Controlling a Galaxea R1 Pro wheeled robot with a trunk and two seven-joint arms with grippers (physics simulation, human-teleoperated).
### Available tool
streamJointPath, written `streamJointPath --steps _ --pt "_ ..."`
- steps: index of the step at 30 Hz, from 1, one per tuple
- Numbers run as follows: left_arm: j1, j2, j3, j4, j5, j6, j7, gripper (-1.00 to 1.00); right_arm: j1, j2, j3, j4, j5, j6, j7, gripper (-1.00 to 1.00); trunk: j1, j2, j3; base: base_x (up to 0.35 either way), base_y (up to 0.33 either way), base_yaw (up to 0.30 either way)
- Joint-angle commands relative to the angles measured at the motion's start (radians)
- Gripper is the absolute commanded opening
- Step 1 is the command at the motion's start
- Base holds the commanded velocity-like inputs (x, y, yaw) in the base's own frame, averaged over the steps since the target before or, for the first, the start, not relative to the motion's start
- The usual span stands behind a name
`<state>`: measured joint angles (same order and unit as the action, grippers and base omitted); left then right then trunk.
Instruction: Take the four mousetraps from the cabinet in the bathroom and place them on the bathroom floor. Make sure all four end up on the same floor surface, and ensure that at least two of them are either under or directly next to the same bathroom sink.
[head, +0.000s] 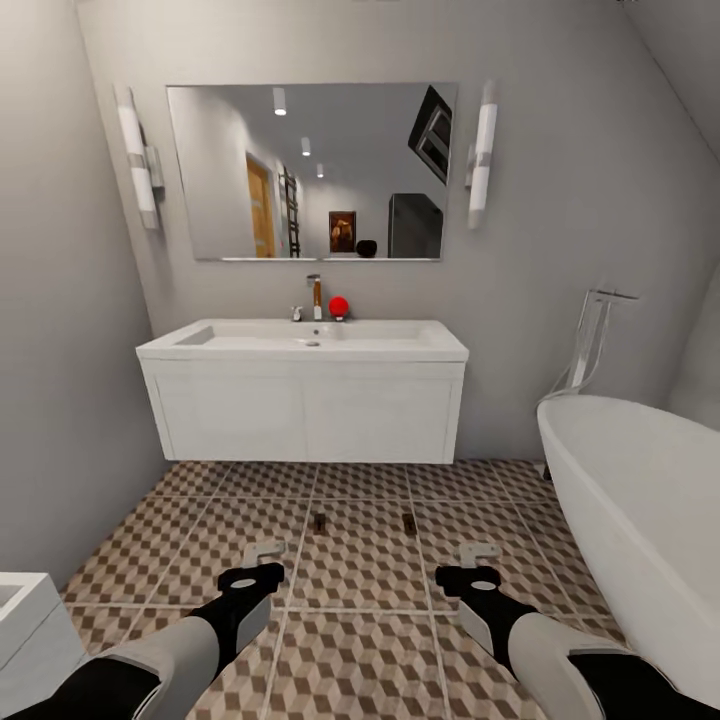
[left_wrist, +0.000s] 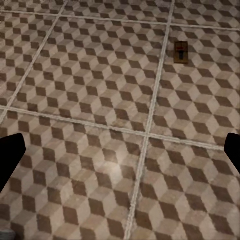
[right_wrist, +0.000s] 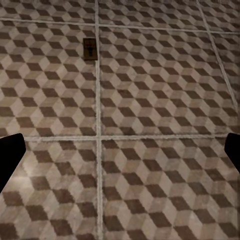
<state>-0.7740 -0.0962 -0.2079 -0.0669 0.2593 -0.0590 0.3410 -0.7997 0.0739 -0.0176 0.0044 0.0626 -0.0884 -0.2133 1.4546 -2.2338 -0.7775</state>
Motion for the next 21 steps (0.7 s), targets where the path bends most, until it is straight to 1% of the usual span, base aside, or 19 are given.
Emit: streamJointPath --steps 1,9,21 --pt "-0.001 0.0 -0.008 0.002 0.011 -0.004 0.003 1.0 0.0 0.0 -0.002 0.001 0.006 -0.003 -0.004 1.0 -0.004 0.007 0.002 0.0 0.0 0.0" --pt "-0.001 0.0 -0.008 0.008 0.012 -0.004 0.003 1.0 0.028 -0.003 -0.002 0.002 0.01 -0.006 -0.004 1.0 -0.035 0.063 0.027 0.0 0.0 0.0" --pt "-0.001 0.0 -0.008 0.037 0.014 -0.002 0.001 1.0 0.047 -0.003 -0.002 0.002 0.01 -0.006 -0.005 1.0 -0.081 0.147 0.065 0.0 0.0 0.0"
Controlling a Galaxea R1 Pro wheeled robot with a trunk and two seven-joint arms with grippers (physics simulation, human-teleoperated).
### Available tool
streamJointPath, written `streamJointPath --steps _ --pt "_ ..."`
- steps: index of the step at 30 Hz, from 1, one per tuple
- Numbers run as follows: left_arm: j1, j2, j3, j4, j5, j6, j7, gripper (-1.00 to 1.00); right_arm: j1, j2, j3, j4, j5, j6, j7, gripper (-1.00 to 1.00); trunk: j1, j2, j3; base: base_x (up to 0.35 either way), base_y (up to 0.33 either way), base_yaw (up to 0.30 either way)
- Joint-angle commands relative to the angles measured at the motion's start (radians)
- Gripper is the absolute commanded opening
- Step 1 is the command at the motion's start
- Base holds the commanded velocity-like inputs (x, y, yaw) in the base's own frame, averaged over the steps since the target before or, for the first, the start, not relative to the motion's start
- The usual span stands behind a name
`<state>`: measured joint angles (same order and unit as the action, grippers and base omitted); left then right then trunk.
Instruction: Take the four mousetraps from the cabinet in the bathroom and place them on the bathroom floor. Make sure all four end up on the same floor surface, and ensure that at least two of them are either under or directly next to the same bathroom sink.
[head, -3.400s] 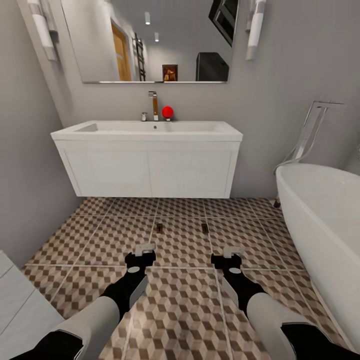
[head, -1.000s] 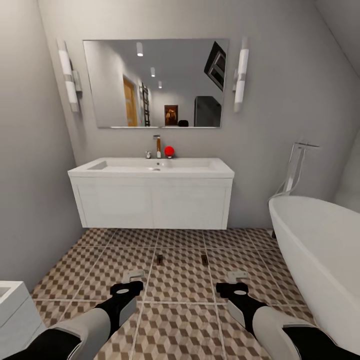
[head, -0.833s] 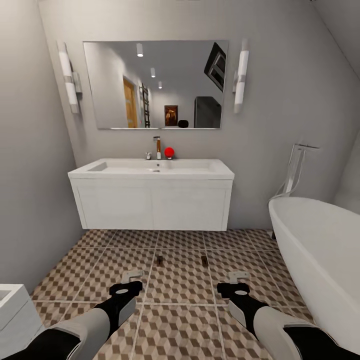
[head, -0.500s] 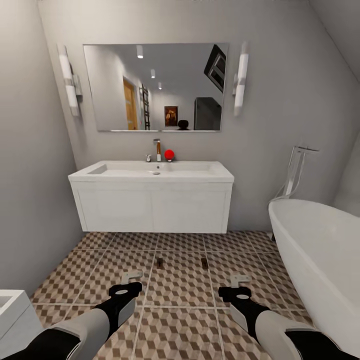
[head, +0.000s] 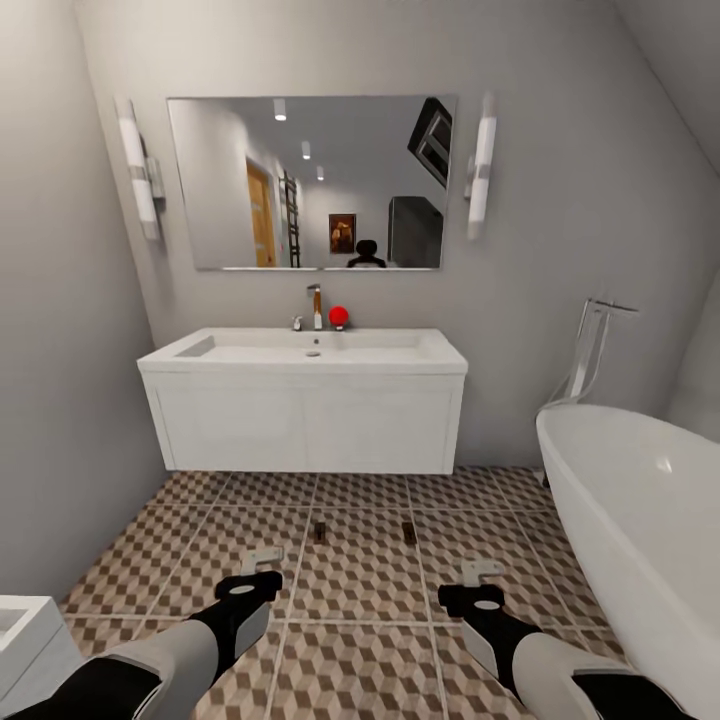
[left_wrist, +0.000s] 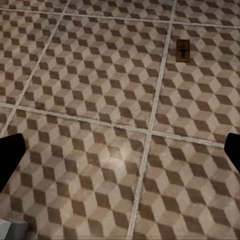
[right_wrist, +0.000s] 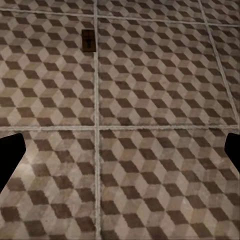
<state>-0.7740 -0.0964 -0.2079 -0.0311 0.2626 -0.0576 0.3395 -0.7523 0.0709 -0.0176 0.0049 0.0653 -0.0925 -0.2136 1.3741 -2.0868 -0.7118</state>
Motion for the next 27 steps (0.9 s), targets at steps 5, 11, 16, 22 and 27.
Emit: streamJointPath --steps 5,11,16,22,27 --pt "-0.001 0.0 -0.008 0.008 0.01 -0.004 0.003 1.0 0.002 0.001 -0.002 0.001 0.007 -0.001 -0.004 1.0 -0.019 0.035 0.015 0.0 0.0 0.0" --pt "-0.001 0.0 -0.008 0.01 0.01 -0.004 0.003 1.0 0.003 0.001 -0.002 0.001 0.006 0.0 -0.004 1.0 -0.042 0.077 0.033 0.0 0.0 0.0" --pt "-0.001 0.0 -0.008 0.011 0.01 -0.003 0.003 1.0 0.004 0.0 -0.002 0.001 0.005 0.0 -0.004 1.0 -0.062 0.112 0.049 0.0 0.0 0.0" --pt "-0.001 0.0 -0.008 0.012 0.011 -0.002 0.003 1.0 0.004 0.001 -0.002 0.001 0.005 0.001 -0.005 1.0 -0.085 0.154 0.068 0.0 0.0 0.0" --pt "-0.001 0.0 -0.008 0.014 0.011 -0.002 0.003 1.0 0.004 0.001 -0.002 0.001 0.005 0.001 -0.006 1.0 -0.104 0.189 0.084 0.0 0.0 0.0"
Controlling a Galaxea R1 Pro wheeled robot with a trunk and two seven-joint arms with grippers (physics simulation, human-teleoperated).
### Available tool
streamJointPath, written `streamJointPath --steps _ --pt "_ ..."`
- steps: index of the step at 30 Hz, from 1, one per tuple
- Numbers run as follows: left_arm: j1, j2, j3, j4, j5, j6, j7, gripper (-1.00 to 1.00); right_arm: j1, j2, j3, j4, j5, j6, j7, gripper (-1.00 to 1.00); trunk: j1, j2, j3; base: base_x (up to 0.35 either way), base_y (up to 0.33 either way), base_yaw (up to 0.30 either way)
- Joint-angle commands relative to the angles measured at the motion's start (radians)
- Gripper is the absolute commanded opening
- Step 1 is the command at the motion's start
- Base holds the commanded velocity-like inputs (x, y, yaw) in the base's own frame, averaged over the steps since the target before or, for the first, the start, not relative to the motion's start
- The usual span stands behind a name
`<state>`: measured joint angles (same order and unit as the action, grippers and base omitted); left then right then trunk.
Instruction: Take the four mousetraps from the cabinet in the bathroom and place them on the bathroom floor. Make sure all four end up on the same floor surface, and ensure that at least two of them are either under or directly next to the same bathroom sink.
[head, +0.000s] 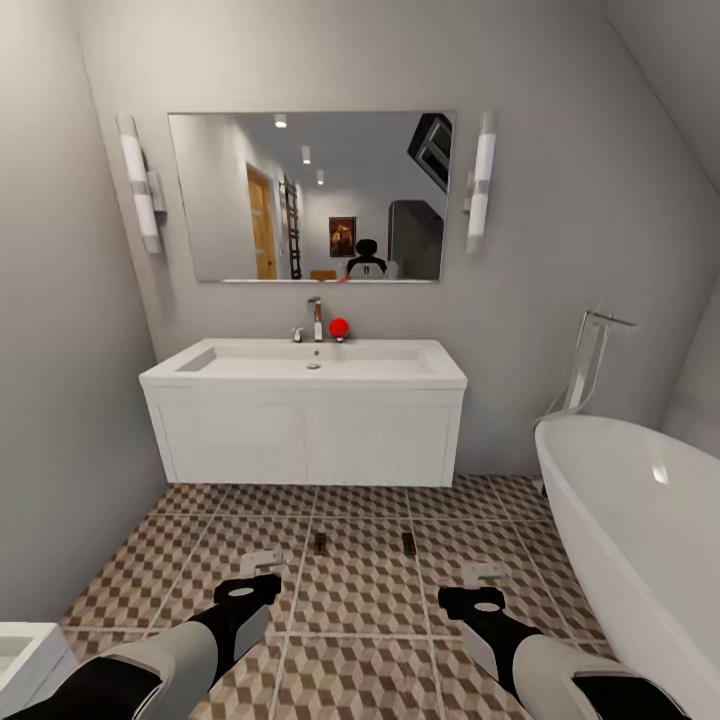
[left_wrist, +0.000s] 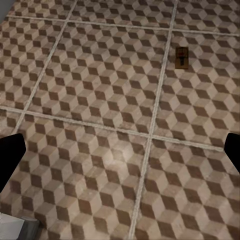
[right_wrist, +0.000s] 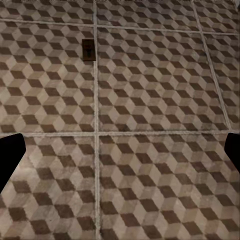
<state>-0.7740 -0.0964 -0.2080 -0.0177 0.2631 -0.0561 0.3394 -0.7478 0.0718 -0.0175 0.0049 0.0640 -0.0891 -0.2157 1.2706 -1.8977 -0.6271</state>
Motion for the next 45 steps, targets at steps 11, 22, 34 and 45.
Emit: streamJointPath --steps 11,22,34,45 --pt "0.002 0.001 -0.008 0.014 0.011 -0.004 0.002 1.0 0.008 -0.004 -0.002 0.01 0.006 -0.003 -0.009 1.0 -0.042 0.077 0.033 0.0 0.0 0.0" --pt "0.005 0.0 -0.008 0.015 0.01 -0.002 -0.002 1.0 0.021 -0.007 -0.002 0.025 0.005 0.002 -0.011 1.0 -0.085 0.154 0.068 0.0 0.0 0.0" --pt "0.056 0.0 -0.008 0.015 0.009 -0.004 -0.012 1.0 0.05 -0.009 -0.002 0.027 0.005 0.009 -0.011 1.0 -0.131 0.238 0.106 0.0 0.0 0.0" --pt "0.084 0.0 -0.008 0.015 0.008 -0.005 -0.014 1.0 0.051 -0.01 -0.002 0.027 0.005 0.051 -0.011 1.0 -0.173 0.315 0.14 0.0 0.0 0.0"
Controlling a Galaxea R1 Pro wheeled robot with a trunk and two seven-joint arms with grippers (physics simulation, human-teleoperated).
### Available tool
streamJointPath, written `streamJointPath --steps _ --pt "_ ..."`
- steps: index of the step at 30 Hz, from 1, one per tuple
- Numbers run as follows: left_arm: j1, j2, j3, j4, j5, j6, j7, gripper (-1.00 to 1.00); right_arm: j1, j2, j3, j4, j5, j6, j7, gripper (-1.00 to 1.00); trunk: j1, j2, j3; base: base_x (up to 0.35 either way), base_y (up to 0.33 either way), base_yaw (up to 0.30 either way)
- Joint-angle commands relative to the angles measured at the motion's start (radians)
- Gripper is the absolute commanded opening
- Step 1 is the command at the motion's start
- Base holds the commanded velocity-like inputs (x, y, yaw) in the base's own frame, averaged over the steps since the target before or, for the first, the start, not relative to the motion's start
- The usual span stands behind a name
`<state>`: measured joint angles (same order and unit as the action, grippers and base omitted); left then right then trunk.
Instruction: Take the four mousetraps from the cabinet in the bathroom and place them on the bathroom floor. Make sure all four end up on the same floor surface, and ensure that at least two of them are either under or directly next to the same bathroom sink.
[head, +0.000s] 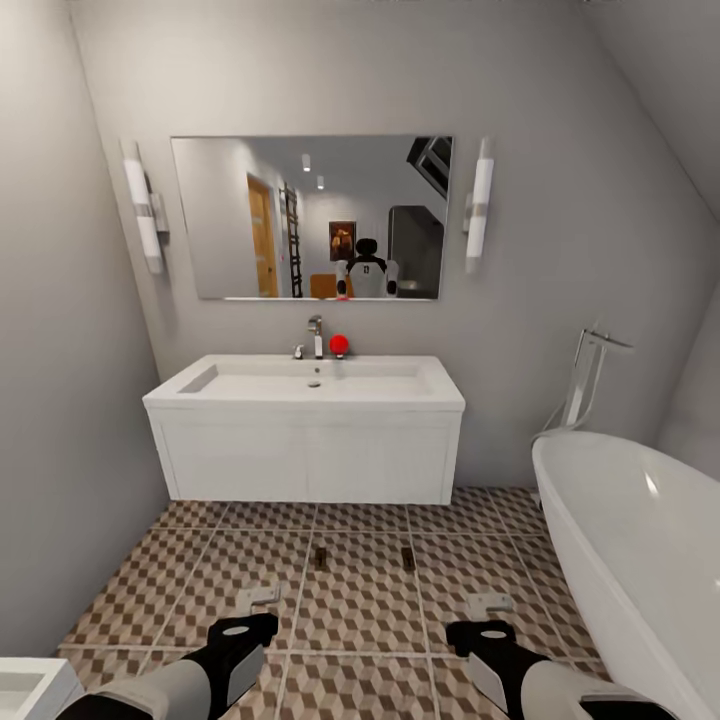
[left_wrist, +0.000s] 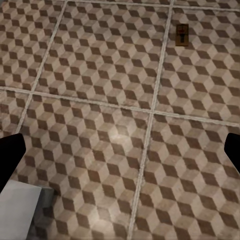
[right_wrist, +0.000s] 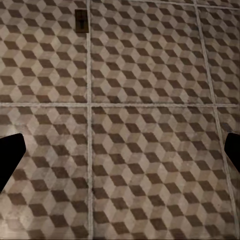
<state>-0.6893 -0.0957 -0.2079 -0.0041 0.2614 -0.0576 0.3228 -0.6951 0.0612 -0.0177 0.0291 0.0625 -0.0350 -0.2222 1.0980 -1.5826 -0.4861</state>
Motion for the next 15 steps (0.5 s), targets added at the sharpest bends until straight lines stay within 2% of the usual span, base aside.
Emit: streamJointPath --steps 1,5,15 --pt "0.0 0.0 -0.009 0.001 0.01 -0.004 0.003 1.0 -0.001 0.0 -0.002 0.003 0.007 0.005 -0.004 1.0 -0.004 0.007 0.002 0.0 0.0 0.0" --pt "0.002 -0.001 -0.008 0.001 0.01 -0.004 0.002 1.0 0.006 -0.009 -0.002 0.003 0.007 0.033 -0.008 1.0 -0.019 0.035 0.015 0.0 0.0 0.0" --pt "0.004 0.0 -0.008 0.001 0.011 -0.004 0.003 1.0 0.031 -0.039 -0.002 0.003 0.005 0.044 -0.015 1.0 -0.058 0.105 0.046 0.0 0.0 0.0"
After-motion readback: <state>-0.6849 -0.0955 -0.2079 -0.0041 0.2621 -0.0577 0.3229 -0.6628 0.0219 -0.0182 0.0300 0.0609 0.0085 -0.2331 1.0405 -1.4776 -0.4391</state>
